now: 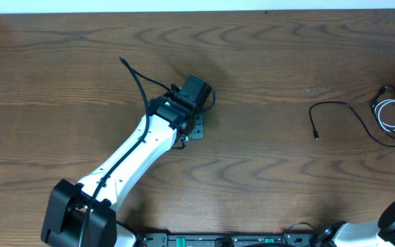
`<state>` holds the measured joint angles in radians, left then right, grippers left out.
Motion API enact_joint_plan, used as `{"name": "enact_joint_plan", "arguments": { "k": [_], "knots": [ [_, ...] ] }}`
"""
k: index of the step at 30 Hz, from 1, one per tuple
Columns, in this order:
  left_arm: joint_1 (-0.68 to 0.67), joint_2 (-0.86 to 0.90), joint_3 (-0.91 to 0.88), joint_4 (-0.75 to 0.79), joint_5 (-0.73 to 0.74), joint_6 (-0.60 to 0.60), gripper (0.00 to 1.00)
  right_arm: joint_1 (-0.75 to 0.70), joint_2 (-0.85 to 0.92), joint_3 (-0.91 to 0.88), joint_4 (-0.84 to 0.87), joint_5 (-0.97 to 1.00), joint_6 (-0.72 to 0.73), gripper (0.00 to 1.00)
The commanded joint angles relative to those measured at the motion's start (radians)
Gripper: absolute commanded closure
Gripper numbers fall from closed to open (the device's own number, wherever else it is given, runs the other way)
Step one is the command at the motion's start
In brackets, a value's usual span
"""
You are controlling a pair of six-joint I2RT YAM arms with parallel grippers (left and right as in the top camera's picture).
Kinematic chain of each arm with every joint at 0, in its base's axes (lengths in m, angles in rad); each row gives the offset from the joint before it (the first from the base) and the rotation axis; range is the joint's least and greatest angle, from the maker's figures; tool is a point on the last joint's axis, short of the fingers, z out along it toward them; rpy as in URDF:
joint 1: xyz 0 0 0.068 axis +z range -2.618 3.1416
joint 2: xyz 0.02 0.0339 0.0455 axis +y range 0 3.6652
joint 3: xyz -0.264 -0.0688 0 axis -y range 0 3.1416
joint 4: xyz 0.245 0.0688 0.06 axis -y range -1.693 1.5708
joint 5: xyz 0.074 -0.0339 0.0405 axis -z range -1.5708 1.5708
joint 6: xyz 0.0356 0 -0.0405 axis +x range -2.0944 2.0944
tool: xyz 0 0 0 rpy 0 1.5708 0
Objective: Untangle cables
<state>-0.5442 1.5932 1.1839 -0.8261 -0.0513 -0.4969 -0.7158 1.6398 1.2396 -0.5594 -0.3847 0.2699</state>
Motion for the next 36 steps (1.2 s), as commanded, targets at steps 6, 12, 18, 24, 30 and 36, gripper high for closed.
{"name": "enact_joint_plan", "arguments": {
  "k": [6, 12, 18, 24, 30, 36],
  "knots": [
    [0.005, -0.007, 0.003, -0.003, -0.002, 0.003, 0.56, 0.003, -0.078, 0.003, -0.131, 0.304, 0.067, 0.25],
    [0.004, -0.007, 0.003, -0.003, -0.002, 0.003, 0.56, 0.003, -0.069, 0.001, -0.174, 0.353, 0.066, 0.23],
    [0.004, -0.007, 0.003, -0.003, -0.002, 0.003, 0.56, 0.003, -0.011, -0.04, -0.164, 0.356, 0.066, 0.24],
    [0.004, -0.007, 0.003, -0.004, -0.001, 0.003, 0.56, 0.003, 0.048, -0.092, -0.112, 0.348, 0.066, 0.25],
    [0.004, -0.007, 0.003, -0.003, -0.001, 0.003, 0.55, 0.003, 0.055, -0.093, -0.043, 0.134, 0.053, 0.69],
    [0.005, -0.007, 0.003, -0.003, -0.002, 0.003, 0.56, 0.004, -0.009, -0.049, 0.003, -0.109, 0.021, 0.95]
  ]
}}
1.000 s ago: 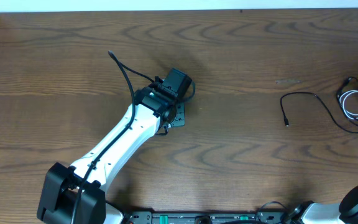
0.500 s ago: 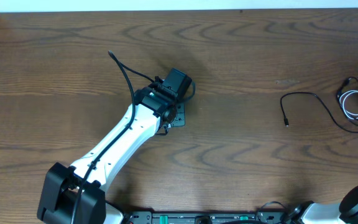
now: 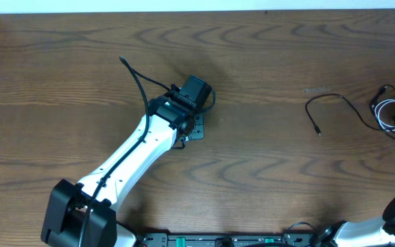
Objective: Untangle cables
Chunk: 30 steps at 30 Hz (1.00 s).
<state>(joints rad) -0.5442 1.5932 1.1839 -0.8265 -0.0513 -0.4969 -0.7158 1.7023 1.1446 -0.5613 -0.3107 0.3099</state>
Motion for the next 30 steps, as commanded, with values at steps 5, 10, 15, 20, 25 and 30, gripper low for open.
{"name": "enact_joint_plan", "arguments": {
  "k": [5, 10, 15, 20, 25, 30],
  "knots": [
    [0.005, -0.007, 0.003, -0.003, -0.002, 0.003, 0.56, 0.005, -0.201, 0.13, -0.015, -0.206, -0.019, 0.99],
    [0.005, -0.007, 0.003, -0.003, -0.002, 0.003, 0.56, 0.029, -0.355, 0.223, -0.005, -0.22, -0.019, 0.99],
    [0.004, -0.007, 0.003, -0.003, -0.002, 0.003, 0.56, 0.057, -0.462, 0.274, 0.068, -0.22, -0.019, 0.99],
    [0.004, -0.007, 0.003, -0.003, -0.002, 0.003, 0.56, 0.101, -0.558, 0.276, 0.143, -0.22, -0.019, 0.99],
    [0.004, -0.007, 0.003, -0.003, -0.002, 0.003, 0.56, 0.103, -0.601, 0.276, 0.16, -0.22, -0.019, 0.99],
    [0.005, -0.007, 0.003, -0.003, -0.002, 0.006, 0.56, 0.102, -0.603, 0.276, 0.074, -0.206, -0.019, 0.99]
  ]
}}
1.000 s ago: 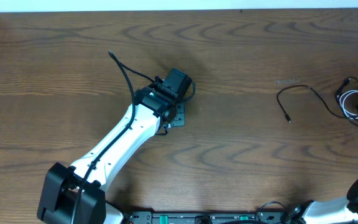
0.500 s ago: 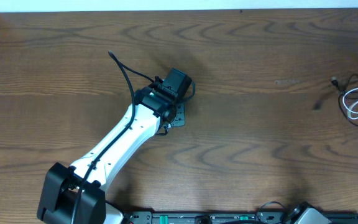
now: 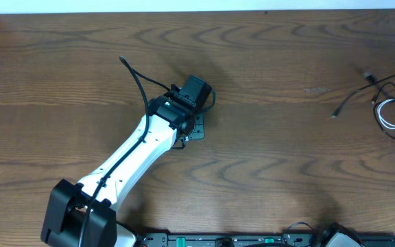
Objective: Untangle cables
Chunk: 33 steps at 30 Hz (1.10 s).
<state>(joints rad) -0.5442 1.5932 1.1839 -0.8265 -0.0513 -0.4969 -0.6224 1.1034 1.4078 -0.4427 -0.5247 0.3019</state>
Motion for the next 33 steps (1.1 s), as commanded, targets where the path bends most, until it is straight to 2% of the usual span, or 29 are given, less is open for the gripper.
{"name": "enact_joint_plan", "arguments": {
  "k": [1, 9, 18, 26, 33],
  "knots": [
    [0.004, -0.007, 0.003, -0.003, -0.002, 0.006, 0.56, 0.009, -0.006, 0.013, -0.074, 0.031, -0.011, 0.99],
    [0.005, -0.007, 0.003, -0.003, -0.002, 0.007, 0.56, 0.008, -0.025, 0.049, -0.367, 0.235, -0.011, 0.99],
    [0.004, -0.007, 0.003, -0.003, -0.002, 0.006, 0.56, 0.008, -0.011, 0.284, -0.768, 0.49, -0.038, 0.99],
    [0.004, -0.007, 0.003, -0.003, -0.002, 0.006, 0.56, 0.008, 0.048, 0.504, -1.05, 0.647, -0.038, 0.99],
    [0.004, -0.007, 0.003, -0.003, -0.002, 0.006, 0.56, 0.008, 0.2, 0.532, -1.098, 0.665, -0.038, 0.99]
  ]
}}
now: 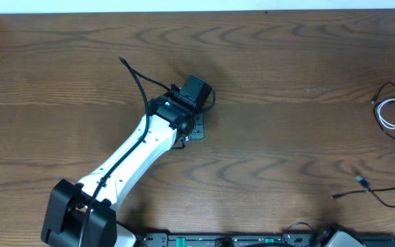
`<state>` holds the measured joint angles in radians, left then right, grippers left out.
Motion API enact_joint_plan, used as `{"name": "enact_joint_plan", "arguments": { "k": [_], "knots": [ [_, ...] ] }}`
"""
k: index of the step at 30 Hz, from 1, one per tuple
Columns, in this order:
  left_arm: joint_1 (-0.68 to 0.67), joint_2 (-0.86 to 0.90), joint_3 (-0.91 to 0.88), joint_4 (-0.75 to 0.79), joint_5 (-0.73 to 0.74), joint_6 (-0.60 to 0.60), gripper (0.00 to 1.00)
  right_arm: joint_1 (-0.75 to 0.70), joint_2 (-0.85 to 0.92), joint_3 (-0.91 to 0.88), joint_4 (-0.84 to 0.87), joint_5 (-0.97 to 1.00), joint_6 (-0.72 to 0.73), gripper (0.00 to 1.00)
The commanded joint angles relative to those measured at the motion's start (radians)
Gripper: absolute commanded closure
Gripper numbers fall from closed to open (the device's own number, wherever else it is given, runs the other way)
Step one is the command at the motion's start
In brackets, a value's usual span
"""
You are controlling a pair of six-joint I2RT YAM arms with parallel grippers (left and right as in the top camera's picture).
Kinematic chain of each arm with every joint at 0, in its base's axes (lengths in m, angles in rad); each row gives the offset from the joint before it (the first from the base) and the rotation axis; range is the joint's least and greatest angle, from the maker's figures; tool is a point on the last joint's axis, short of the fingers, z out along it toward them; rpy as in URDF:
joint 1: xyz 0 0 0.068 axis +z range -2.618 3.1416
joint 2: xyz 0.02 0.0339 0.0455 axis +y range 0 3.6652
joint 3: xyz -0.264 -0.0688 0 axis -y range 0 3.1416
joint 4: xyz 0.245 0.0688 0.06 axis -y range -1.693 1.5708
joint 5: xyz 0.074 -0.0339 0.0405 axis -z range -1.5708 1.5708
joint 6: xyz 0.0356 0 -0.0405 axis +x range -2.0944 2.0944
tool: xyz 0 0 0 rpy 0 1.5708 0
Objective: Untangle cables
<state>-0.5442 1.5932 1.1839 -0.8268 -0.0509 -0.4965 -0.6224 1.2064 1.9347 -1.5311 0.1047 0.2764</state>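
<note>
A thin black cable [382, 189] lies on the table at the lower right; both its plug ends point left and its length runs off the right edge. A white cable [393, 114] sits coiled at the right edge, with a black strand [387, 88] looping around its upper side. The two groups lie well apart. My left arm reaches to mid-table, where its gripper [196, 127] rests low on the wood. From above its jaws cannot be made out. My right gripper is out of view.
The left arm's white link [132, 161] slants from the lower left toward the table's middle, its own black hose [139, 79] arching up to the left. The table's far edge meets a white strip at the top. A wooden side edge shows at the top left.
The black cable's loose ends were near the upper right beside the white coil. They now lie at the lower right, apart from it. The left arm has not moved.
First the black cable stretched left from the tangle at the right edge, with my right gripper at that tangle. Its end then drew rightward, later sat up near the white coil, and now lies separately at the lower right. The left arm stayed still.
</note>
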Motion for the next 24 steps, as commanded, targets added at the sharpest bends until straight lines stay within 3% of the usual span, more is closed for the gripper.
{"name": "enact_joint_plan", "arguments": {
  "k": [1, 7, 11, 12, 13, 14, 15, 17, 18, 24],
  "knots": [
    [0.004, -0.007, 0.003, -0.003, -0.002, 0.006, 0.56, 0.008, 0.124, 0.005, -0.013, 0.036, -0.013, 0.99],
    [0.004, -0.007, 0.003, -0.003, -0.002, 0.006, 0.55, 0.008, 0.309, 0.003, 0.012, 0.06, -0.012, 0.99],
    [0.004, -0.007, 0.003, -0.003, -0.002, 0.006, 0.56, 0.006, 0.45, 0.003, 0.174, 0.061, -0.012, 0.98],
    [0.004, -0.007, 0.003, -0.003, -0.002, 0.006, 0.56, 0.006, 0.48, 0.003, 0.214, 0.056, -0.012, 0.93],
    [0.004, -0.007, 0.003, -0.004, -0.002, 0.006, 0.56, 0.007, 0.511, 0.003, 0.25, 0.045, -0.012, 0.81],
    [0.004, -0.007, 0.003, -0.006, -0.002, 0.006, 0.56, 0.007, 0.537, 0.003, 0.263, 0.02, -0.012, 0.67],
    [0.004, -0.007, 0.003, -0.009, -0.002, 0.006, 0.55, 0.007, 0.55, 0.003, 0.264, -0.005, -0.012, 0.46],
    [0.004, -0.007, 0.002, -0.01, -0.002, 0.006, 0.56, 0.007, 0.577, 0.003, 0.262, -0.09, -0.012, 0.2],
    [0.004, -0.007, 0.002, -0.01, -0.002, 0.006, 0.55, 0.007, 0.591, 0.003, 0.254, -0.148, -0.012, 0.01],
    [0.004, -0.007, 0.002, -0.01, -0.002, 0.006, 0.56, 0.02, 0.606, 0.002, 0.209, -0.212, -0.031, 0.01]
  ]
}}
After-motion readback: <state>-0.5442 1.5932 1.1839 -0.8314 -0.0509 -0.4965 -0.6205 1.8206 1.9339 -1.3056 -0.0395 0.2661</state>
